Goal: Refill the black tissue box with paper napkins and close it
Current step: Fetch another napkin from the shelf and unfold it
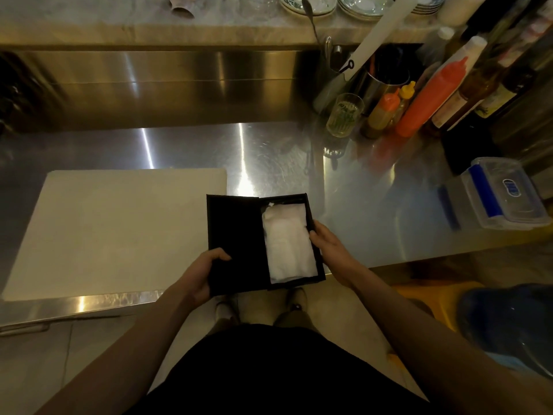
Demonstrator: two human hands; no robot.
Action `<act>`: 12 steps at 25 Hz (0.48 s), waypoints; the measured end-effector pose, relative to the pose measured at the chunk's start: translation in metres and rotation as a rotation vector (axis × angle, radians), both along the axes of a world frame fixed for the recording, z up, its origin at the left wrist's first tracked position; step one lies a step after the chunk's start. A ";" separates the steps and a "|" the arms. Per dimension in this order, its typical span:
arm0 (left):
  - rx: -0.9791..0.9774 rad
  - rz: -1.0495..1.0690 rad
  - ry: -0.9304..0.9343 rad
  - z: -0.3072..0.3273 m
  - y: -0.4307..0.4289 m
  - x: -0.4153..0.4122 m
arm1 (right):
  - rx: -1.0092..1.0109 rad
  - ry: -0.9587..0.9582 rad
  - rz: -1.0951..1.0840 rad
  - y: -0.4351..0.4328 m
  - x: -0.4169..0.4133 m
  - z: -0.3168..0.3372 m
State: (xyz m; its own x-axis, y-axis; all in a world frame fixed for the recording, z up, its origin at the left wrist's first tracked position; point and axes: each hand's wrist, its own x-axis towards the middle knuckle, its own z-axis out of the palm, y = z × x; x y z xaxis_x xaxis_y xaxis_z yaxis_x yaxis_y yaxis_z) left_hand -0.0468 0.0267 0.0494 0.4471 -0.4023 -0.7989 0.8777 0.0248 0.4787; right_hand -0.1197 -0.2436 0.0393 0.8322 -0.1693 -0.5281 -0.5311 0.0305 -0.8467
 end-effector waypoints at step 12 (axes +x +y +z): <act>0.465 -0.096 -0.704 0.011 0.010 -0.019 | -0.343 -0.091 -0.018 0.024 -0.014 0.020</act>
